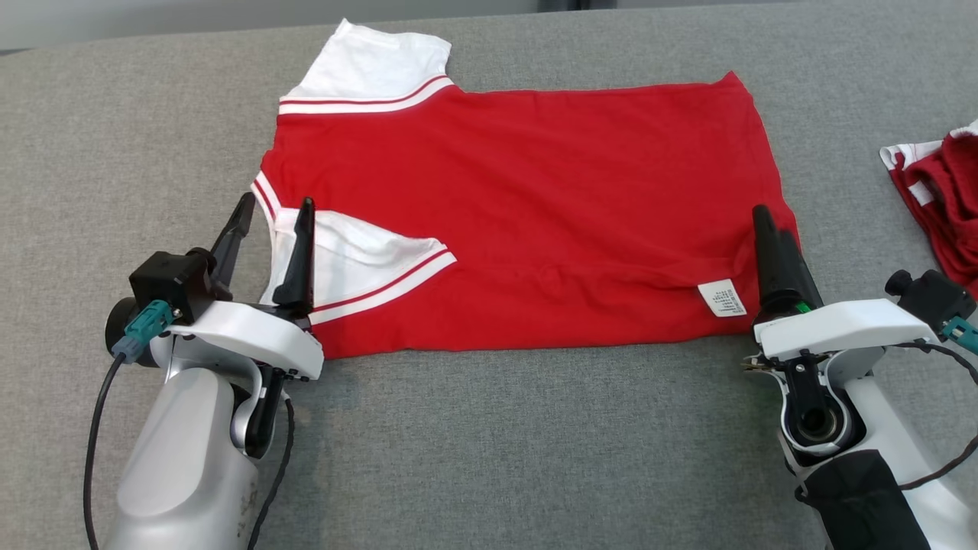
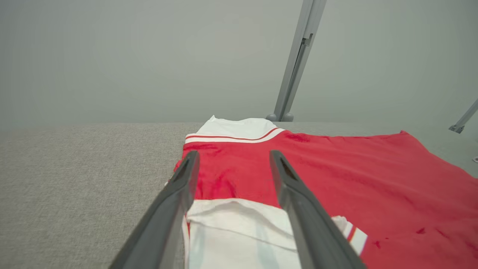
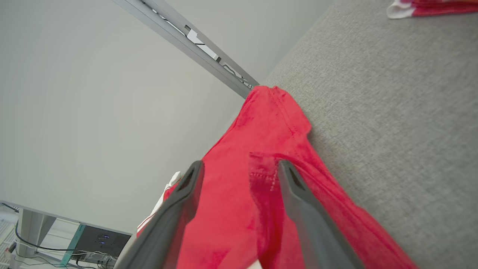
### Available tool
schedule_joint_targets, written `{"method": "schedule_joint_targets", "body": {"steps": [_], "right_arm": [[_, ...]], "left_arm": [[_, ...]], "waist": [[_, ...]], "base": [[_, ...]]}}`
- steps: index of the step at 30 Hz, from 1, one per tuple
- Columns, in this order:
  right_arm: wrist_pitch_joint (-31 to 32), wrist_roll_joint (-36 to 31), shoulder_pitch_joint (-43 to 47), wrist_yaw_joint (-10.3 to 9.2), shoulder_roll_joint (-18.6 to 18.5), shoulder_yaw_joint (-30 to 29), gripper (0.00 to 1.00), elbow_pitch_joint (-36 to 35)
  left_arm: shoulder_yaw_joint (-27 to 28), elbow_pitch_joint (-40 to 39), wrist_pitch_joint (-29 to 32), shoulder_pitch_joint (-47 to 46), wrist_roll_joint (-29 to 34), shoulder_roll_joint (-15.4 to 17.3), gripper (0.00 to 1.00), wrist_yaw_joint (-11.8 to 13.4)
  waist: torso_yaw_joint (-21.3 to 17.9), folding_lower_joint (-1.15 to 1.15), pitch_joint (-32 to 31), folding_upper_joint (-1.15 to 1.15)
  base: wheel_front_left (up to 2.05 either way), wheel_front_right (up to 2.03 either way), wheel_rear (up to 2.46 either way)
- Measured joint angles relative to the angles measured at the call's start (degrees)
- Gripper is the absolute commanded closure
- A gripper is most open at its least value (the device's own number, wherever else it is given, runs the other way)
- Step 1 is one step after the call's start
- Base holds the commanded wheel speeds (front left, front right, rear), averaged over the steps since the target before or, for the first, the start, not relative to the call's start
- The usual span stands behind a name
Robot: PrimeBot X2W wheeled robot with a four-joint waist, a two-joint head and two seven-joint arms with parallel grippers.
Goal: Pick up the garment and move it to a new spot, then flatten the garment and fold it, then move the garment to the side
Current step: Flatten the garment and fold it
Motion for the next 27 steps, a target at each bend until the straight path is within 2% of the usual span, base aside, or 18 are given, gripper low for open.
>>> {"method": "schedule_joint_targets", "body": {"steps": [5, 8, 12, 18, 22, 27], "right_arm": [[-0.97, 0.48, -0.23, 0.00, -0.36, -0.40, 0.00, -0.36], [-1.45, -1.41, -0.21, 0.00, -1.51, -1.26, 0.00, -0.42], [-1.67, -9.45, 0.45, 0.00, -3.72, -3.07, 0.00, -0.65], [-1.82, -24.40, 6.09, 0.01, -3.65, -8.99, 0.00, -4.88], [-1.82, -31.89, 10.73, 0.01, -2.13, -11.51, 0.00, -7.58], [-0.88, -36.76, 14.95, 0.01, -0.43, -12.73, 0.00, -10.74]], "left_arm": [[-0.05, -0.49, 0.00, 0.34, -0.03, -0.41, 0.00, -0.18], [0.40, -1.49, -0.01, 1.40, -0.37, -0.35, 0.00, -0.19], [1.41, -2.29, -0.01, 4.38, -0.96, 0.23, 0.00, -0.32], [2.12, -1.25, 0.97, 8.99, -1.46, 1.66, 0.00, -0.01], [2.38, -1.29, 4.97, 11.14, -2.02, 2.18, 0.00, 1.48], [1.65, -2.27, 12.37, 13.49, -2.32, 2.50, 0.00, 2.64]], "waist": [[0.32, 0.00, -0.59, 0.00], [0.36, 0.00, -1.12, 0.00], [0.41, 0.00, -2.14, 0.00], [0.72, 0.00, -4.31, 0.00], [1.14, 0.00, -5.95, 0.00], [1.64, 0.00, -7.58, 0.00]], "base": [[0.00, 0.00, 0.00], [0.00, 0.00, 0.00], [0.00, 0.00, 0.00], [0.00, 0.00, 0.00], [0.00, 0.00, 0.00], [0.00, 0.00, 0.00]]}}
